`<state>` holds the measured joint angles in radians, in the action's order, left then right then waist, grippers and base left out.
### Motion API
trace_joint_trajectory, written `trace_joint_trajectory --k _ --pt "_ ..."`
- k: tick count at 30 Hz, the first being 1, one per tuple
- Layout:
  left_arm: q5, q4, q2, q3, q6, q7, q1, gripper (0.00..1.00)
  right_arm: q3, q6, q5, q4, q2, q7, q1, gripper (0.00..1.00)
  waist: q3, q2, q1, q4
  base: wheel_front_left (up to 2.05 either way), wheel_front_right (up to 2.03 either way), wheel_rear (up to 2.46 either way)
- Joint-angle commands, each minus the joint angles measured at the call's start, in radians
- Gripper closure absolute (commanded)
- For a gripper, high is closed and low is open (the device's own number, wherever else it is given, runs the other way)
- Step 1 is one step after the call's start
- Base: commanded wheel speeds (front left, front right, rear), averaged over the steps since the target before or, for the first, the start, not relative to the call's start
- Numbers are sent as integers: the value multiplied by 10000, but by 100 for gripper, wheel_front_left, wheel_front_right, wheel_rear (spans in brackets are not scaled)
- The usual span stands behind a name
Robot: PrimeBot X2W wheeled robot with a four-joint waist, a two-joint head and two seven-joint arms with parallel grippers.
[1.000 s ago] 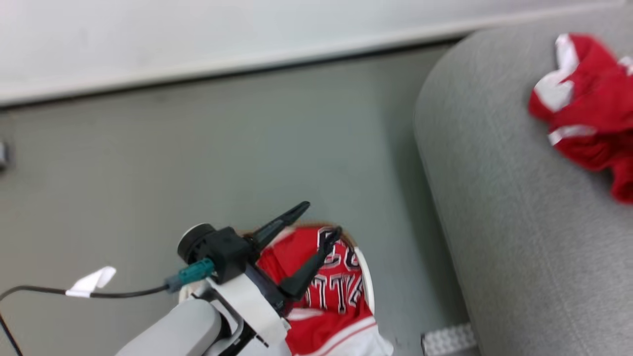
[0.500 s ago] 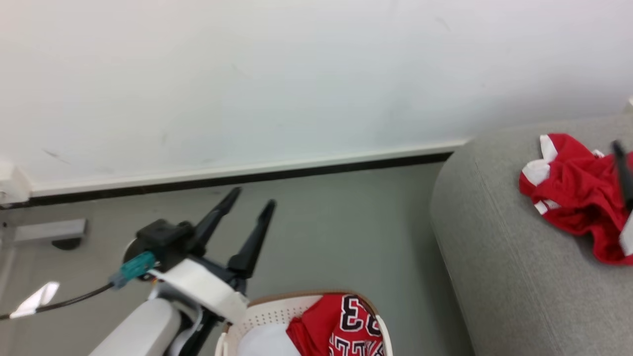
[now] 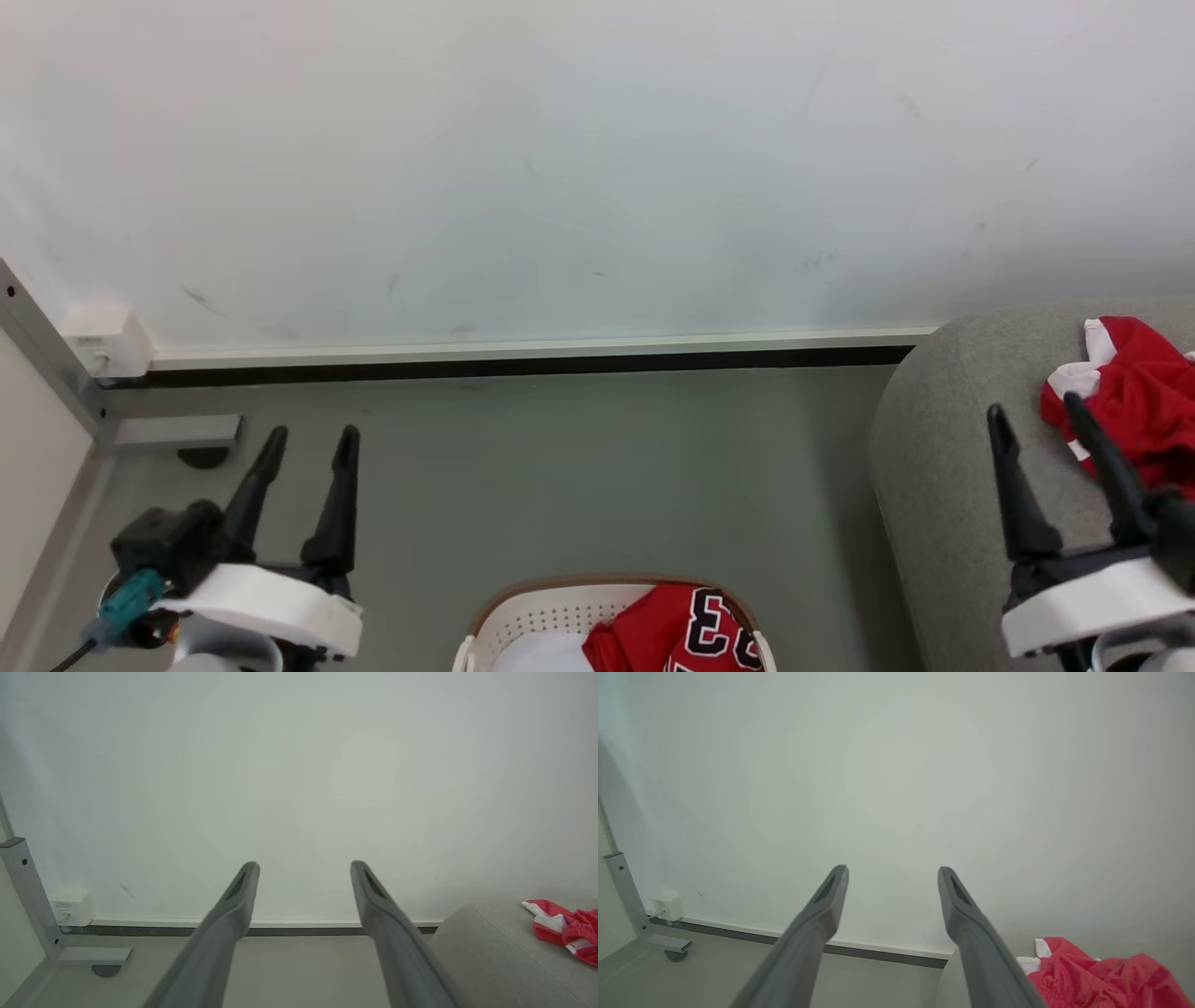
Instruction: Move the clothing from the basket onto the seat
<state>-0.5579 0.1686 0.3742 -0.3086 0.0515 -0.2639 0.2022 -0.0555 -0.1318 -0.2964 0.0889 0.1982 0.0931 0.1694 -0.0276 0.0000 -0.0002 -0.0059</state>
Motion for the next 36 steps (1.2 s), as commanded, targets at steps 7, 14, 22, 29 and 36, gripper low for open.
trace_joint_trajectory --k 7,14,22,29,36 --pt "1052 105 -1030 1391 -556 -6 -984 0 -166 23 373 73 -875 1275 -1322 0 64 0 2 -12 0 0 0" --pt "1918 197 -1988 2446 -1254 -5 -1590 0 -322 22 376 828 -1251 1684 -1353 0 159 0 2 -179 0 0 0" --pt "2519 361 -2436 2866 -1659 -7 -1433 0 -306 22 429 1051 -1397 1720 -1053 0 158 0 2 -199 0 0 0" --pt "2797 441 -2610 3021 -1811 -7 -1333 0 -358 22 433 1033 -1446 1705 -958 0 179 0 2 -226 0 0 0" --pt "2795 546 -2686 2993 -1831 -5 -1289 0 -445 22 371 1096 -1473 1706 -911 0 204 0 2 -289 0 0 0"
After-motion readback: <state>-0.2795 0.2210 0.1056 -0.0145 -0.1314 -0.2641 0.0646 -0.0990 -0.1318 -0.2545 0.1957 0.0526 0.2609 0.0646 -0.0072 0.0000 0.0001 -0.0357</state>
